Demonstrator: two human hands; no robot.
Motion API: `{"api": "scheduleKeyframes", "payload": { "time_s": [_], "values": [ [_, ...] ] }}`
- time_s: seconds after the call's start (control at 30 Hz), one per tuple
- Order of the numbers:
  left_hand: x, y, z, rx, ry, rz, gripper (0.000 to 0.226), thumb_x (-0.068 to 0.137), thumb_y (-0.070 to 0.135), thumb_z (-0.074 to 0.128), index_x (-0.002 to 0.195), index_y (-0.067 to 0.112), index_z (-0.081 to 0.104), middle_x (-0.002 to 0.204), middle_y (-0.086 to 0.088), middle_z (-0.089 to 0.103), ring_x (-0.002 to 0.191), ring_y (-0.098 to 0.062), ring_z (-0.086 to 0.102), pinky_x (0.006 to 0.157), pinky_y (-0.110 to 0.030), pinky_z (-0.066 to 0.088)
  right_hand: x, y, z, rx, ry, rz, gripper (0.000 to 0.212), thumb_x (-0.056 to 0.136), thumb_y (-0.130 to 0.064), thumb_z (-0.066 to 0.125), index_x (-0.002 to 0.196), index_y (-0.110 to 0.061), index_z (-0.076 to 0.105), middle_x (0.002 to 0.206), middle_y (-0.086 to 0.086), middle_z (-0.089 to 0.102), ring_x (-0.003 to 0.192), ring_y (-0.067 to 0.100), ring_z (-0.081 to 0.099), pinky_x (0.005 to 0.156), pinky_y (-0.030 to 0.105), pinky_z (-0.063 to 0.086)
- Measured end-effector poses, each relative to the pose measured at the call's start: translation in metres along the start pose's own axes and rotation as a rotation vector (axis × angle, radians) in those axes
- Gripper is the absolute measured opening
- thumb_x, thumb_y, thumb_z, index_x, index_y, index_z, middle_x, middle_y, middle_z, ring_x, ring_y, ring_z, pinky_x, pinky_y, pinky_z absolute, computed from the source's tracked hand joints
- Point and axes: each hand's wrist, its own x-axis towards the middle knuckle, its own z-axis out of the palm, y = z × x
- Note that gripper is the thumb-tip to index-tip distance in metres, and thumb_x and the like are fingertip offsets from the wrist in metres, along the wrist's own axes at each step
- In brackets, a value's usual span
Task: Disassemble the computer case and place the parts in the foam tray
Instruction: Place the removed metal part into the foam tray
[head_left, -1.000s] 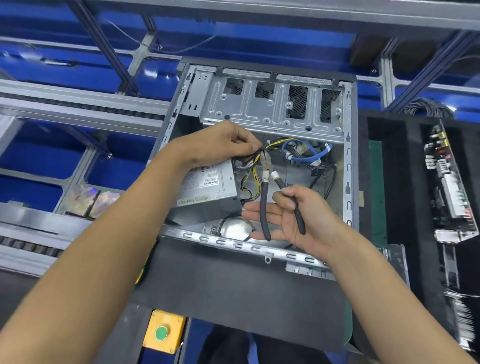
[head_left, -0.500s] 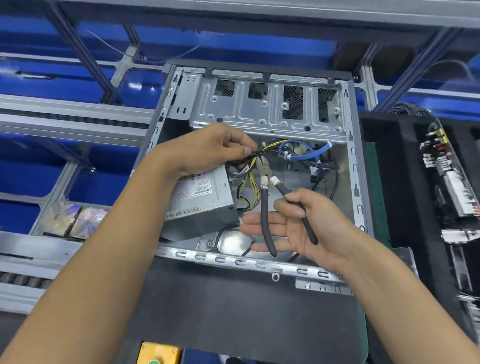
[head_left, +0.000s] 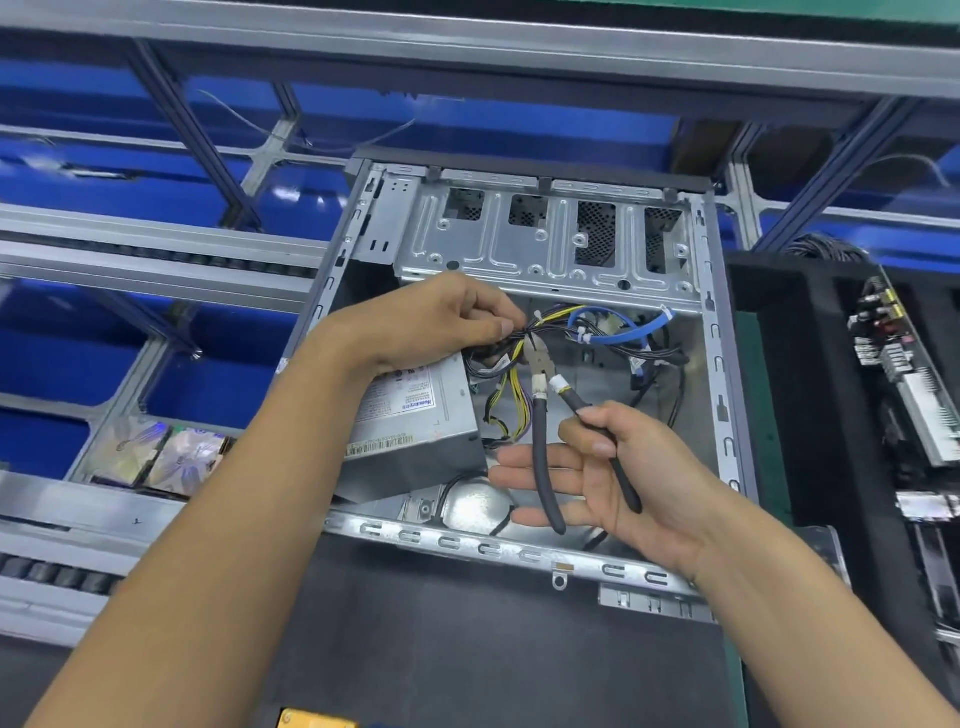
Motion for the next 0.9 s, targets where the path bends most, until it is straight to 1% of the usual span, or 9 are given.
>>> {"api": "scheduleKeyframes", "payload": {
  "time_s": [0.1,0.2,0.27,0.37,0.47,0.6,0.73,0.8,0.9],
  "values": [
    [-0.0006,-0.0003,0.0008,-0.037,0.016,0.003,0.015,0.100,0.025,0.066,0.109,0.032,0.077,0.100,-0.003,0.079,0.089,-0.008,0.070,0.084,-0.019,0.052,-0.0011,-0.0013,0.0034,-0.014,0.035,-0.004,0.056,0.105,-0.025,0.029,0.049,-0.021,0.038,0.113,0.032,0.070,0.108,0.043,0.071,0.073,0.055,0.061],
    [-0.0002,-0.0005,0.0014,-0.044,0.026,0.008,0.016,0.099,0.024,0.068,0.108,0.033,0.077,0.100,-0.002,0.079,0.089,-0.009,0.071,0.085,-0.021,0.053,-0.0018,-0.0024,0.0059,-0.043,0.089,-0.014,0.057,0.105,-0.023,0.030,0.048,-0.020,0.038,0.098,0.025,0.074,0.087,0.034,0.075,0.069,0.054,0.061],
    [-0.0002,-0.0008,0.0003,-0.033,0.026,-0.002,0.015,0.099,0.026,0.069,0.110,0.031,0.077,0.101,-0.002,0.079,0.091,-0.009,0.071,0.089,-0.025,0.053,-0.0020,-0.0024,0.0079,-0.055,0.111,-0.021,0.056,0.104,-0.023,0.030,0.049,-0.020,0.036,0.086,0.021,0.071,0.069,0.028,0.069,0.066,0.052,0.060],
    [-0.0008,-0.0004,0.0000,-0.061,0.016,-0.003,0.015,0.098,0.025,0.069,0.109,0.030,0.077,0.099,-0.001,0.079,0.088,-0.007,0.071,0.083,-0.019,0.053,-0.0020,-0.0026,0.0103,-0.069,0.146,-0.032,0.054,0.104,-0.023,0.031,0.050,-0.021,0.034,0.078,0.017,0.065,0.059,0.025,0.060,0.058,0.042,0.058],
    [-0.0005,-0.0002,0.0006,-0.077,0.011,0.000,0.014,0.099,0.023,0.068,0.107,0.028,0.078,0.097,-0.001,0.079,0.086,-0.007,0.070,0.080,-0.017,0.054,-0.0023,-0.0026,0.0103,-0.063,0.166,-0.021,0.051,0.103,-0.024,0.031,0.052,-0.021,0.033,0.074,0.014,0.061,0.055,0.022,0.054,0.049,0.032,0.051],
    [0.0001,-0.0019,-0.0007,-0.031,0.028,-0.005,0.015,0.098,0.026,0.069,0.109,0.033,0.077,0.101,0.000,0.079,0.091,-0.007,0.071,0.086,-0.020,0.052,-0.0021,-0.0026,0.0102,-0.057,0.180,-0.020,0.045,0.099,-0.020,0.033,0.053,-0.020,0.031,0.071,0.013,0.058,0.052,0.022,0.050,0.044,0.028,0.044],
    [-0.0005,-0.0004,-0.0005,-0.048,0.029,-0.010,0.016,0.099,0.023,0.068,0.112,0.027,0.076,0.100,-0.006,0.079,0.087,-0.008,0.071,0.081,-0.016,0.053,-0.0035,-0.0031,0.0108,-0.085,0.187,-0.024,0.042,0.097,-0.019,0.034,0.055,-0.020,0.030,0.070,0.013,0.057,0.051,0.022,0.047,0.043,0.027,0.041],
    [-0.0009,0.0013,-0.0007,-0.043,0.028,-0.012,0.016,0.100,0.021,0.067,0.113,0.025,0.075,0.099,-0.003,0.079,0.087,-0.006,0.071,0.081,-0.015,0.053,-0.0047,-0.0026,0.0106,-0.103,0.182,-0.030,0.043,0.097,-0.020,0.034,0.055,-0.020,0.031,0.072,0.014,0.059,0.051,0.023,0.050,0.044,0.029,0.044],
    [-0.0019,0.0041,-0.0008,-0.031,0.022,-0.014,0.017,0.101,0.019,0.065,0.115,0.022,0.074,0.092,0.004,0.078,0.083,-0.003,0.069,0.078,-0.013,0.052,-0.0063,-0.0013,0.0104,-0.146,0.158,-0.042,0.050,0.100,-0.022,0.033,0.050,-0.021,0.034,0.080,0.020,0.069,0.059,0.029,0.066,0.051,0.038,0.056]
  ]
}}
